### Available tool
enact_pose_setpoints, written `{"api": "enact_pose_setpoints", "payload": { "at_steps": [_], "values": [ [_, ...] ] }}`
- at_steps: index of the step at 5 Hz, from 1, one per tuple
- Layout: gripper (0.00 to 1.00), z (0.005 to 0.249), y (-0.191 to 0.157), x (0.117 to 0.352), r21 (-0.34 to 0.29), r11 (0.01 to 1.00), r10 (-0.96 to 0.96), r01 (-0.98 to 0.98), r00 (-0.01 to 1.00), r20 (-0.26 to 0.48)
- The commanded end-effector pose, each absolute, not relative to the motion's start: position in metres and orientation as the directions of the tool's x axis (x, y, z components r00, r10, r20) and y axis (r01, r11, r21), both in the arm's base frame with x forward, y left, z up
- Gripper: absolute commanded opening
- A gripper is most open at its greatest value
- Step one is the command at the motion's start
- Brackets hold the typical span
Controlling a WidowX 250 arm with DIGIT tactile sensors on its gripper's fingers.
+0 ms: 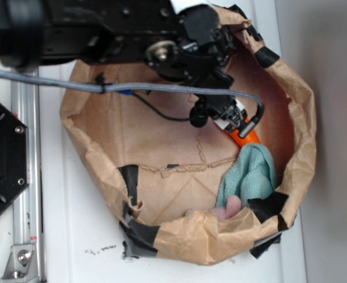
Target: Grab the black box.
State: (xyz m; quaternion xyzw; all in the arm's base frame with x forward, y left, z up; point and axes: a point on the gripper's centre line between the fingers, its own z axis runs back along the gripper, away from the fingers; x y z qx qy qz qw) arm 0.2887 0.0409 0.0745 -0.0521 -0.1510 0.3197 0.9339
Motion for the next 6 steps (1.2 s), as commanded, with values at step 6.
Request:
{"api": "enact_pose_setpoints", "payload": {
  "at_steps": [6],
  "values": [
    [1.0,0.065,0.094,0.281,-0.063,0.83,0.544,-0.554,0.779,0.312]
  ]
}}
